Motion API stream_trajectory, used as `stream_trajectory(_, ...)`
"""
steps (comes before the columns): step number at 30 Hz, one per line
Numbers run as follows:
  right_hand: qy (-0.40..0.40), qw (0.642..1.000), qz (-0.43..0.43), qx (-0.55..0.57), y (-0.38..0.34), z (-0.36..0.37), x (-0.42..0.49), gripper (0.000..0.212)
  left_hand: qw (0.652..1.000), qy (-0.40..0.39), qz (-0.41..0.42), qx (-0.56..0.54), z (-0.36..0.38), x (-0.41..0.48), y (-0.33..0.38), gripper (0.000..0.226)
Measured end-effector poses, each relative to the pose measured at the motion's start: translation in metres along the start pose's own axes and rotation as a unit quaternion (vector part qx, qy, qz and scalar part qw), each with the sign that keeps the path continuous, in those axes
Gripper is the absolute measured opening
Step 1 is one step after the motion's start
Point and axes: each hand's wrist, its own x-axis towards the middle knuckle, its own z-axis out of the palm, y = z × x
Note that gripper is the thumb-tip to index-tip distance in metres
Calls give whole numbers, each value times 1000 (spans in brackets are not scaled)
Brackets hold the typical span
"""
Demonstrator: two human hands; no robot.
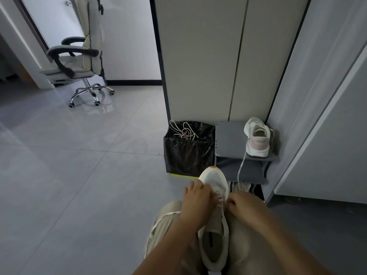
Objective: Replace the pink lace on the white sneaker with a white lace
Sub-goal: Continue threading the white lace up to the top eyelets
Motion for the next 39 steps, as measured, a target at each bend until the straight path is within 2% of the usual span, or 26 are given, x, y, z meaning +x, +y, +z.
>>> stream_trajectory(2,-5,999,7,34,5,-4,-3,24,999,-2,-29,-41,-2,-10,-12,37)
stream_trajectory(4,-33,996,21,86,8,-9,-5,26,998,-34,-43,-27,-3,-21,-19,40)
stream_trajectory(7,-65,991,8,113,1,-10,-5,25,998,-34,-38,-32,-2,-31,-20,18)
stream_trajectory(9,-69,994,-4,90,-11,-8,-7,30,997,-20,-37,-61,-4,-35,-21,26)
stream_trajectory(11,-38,998,-11,53,-21,-6,-11,31,995,8,-36,-91,-7,-40,-23,28)
stream_trajectory(12,-16,998,-18,51,-23,-5,-11,25,993,24,-39,-106,-8,-44,-23,24)
stream_trajectory(14,12,998,-34,61,-24,-7,-12,11,989,58,-44,-131,-10,-53,-25,16)
stream_trajectory(19,43,991,-72,103,-18,-8,-13,7,978,99,-75,-165,-9,-62,-28,10)
stream_trajectory(21,39,990,-59,118,-16,-6,-14,10,976,99,-76,-180,-7,-58,-29,9)
stream_trajectory(26,-92,978,7,188,1,-32,-18,5,972,67,-73,-211,2,-50,-26,15)
stream_trajectory(28,-83,984,14,160,8,-47,-19,14,966,55,-80,-241,6,-50,-31,22)
stream_trajectory(32,-29,993,47,100,15,-70,-21,14,963,18,-65,-261,3,-48,-36,20)
stream_trajectory(34,-20,995,69,71,23,-76,-23,13,960,48,-72,-265,-3,-46,-40,17)
stream_trajectory(37,-1,985,69,156,28,-81,-28,11,966,175,-21,-188,-9,-45,-38,6)
stream_trajectory(39,10,958,35,284,16,-82,-28,10,972,169,38,-159,-8,-48,-24,4)
